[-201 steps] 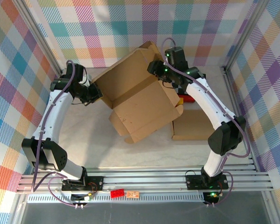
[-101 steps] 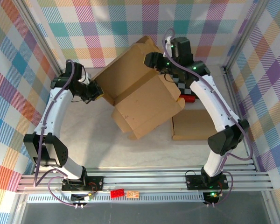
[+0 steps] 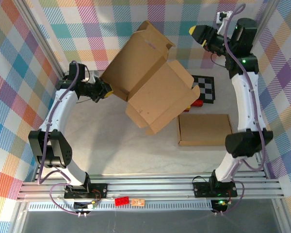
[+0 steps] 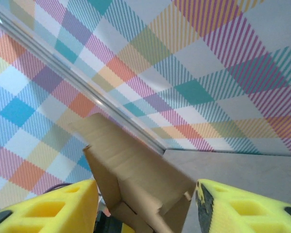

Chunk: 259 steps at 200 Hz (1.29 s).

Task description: Fold the paper box

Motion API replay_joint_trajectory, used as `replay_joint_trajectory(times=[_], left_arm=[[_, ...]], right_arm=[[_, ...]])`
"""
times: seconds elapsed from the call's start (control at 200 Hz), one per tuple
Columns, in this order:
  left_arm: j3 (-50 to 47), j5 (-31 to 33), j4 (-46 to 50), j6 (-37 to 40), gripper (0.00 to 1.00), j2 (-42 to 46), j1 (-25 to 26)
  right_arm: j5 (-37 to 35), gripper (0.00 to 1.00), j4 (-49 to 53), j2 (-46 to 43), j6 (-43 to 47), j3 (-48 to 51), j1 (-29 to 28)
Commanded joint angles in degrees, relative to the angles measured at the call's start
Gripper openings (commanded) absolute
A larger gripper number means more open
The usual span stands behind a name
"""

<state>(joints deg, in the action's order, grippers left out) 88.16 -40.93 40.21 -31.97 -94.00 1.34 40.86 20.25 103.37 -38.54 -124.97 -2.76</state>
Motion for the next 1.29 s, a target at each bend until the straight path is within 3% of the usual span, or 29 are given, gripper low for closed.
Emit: replay_joint_trajectory(times=[0.0,0.295,0.43,0.58,0.715,1.29], left_arm=[[-1.43,-6.92,-4.39,-1.69,0.00,-1.33,-0.67],[-1.81,-10.19,-2.61,0.54,0.00,-3.47,-0.70],[-1.27,-11.52,-1.12,2.52,0.00,-4.59,-0.60],[-0.48,-11.97,1.89,5.42,0.00,-5.90,-0.51],[-1.14,-12.11,1.54,5.51,0.00,-6.15,-0.37],[0.88,-10.62,8.14,10.96,0.00,-7.50,1.21]], right_arm=[[12.81,0.54,-0.53,6.95,-1.59,-5.18,-0.56],[21.33,0.54,-10.91,13.51,-7.25,-8.48,-0.75],[23.23,0.54,-3.77,17.10,-3.95,-13.78,-1.27],[24.41,0.54,-7.66,18.51,-6.72,-14.56,-1.62],[25.07,0.54,-4.76,20.69,-5.67,-17.79,-2.73],[28.97,0.51,1.81,21.61,-1.21,-17.86,-5.72]])
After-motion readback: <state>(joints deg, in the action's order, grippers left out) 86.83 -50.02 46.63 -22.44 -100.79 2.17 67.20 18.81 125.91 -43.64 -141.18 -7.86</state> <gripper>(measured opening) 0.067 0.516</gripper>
